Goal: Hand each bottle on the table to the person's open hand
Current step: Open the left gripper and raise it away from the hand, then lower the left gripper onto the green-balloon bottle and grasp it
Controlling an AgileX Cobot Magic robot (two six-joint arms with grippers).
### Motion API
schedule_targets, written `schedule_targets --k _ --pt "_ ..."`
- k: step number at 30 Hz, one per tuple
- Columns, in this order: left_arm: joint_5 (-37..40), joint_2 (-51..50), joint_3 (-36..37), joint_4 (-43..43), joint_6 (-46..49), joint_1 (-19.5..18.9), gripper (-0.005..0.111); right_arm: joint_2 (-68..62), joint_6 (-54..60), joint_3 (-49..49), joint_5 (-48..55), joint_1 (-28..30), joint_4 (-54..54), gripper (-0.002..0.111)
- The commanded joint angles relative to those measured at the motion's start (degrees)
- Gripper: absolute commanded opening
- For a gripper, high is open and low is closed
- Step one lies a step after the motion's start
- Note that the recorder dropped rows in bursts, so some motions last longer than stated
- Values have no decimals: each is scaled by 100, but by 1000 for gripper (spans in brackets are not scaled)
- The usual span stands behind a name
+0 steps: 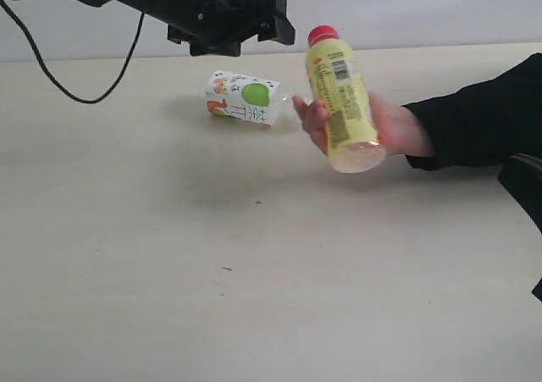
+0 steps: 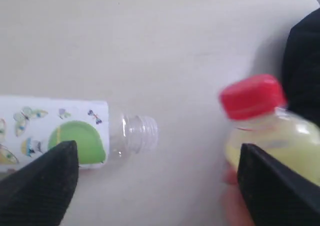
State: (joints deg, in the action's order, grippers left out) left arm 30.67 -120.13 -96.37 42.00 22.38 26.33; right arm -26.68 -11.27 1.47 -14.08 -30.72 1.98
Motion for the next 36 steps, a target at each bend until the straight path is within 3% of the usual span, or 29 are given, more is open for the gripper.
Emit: schedule_targets --k 1,5,10,15,21,29,36 --pt "-120 256 -22 -152 1440 -42 83 26 39 -15 -22 15 8 0" --pt "-232 294 -22 -415 2502 -42 83 26 39 -15 -22 15 8 0" --pt "-451 283 -22 -2168 3297 -42 83 26 39 -15 -22 15 8 0" --pt "-391 283 -22 -3063 3343 -31 83 26 39 -15 -22 15 8 0" --pt "-381 248 -99 -3288 3396 -13 83 26 39 -15 -22 15 8 0" --pt "970 -252 -1226 -3497 3396 89 83 26 39 -15 -22 15 8 0" --pt "2126 -1071 -2508 -4414 3417 449 83 26 39 -15 -22 15 8 0"
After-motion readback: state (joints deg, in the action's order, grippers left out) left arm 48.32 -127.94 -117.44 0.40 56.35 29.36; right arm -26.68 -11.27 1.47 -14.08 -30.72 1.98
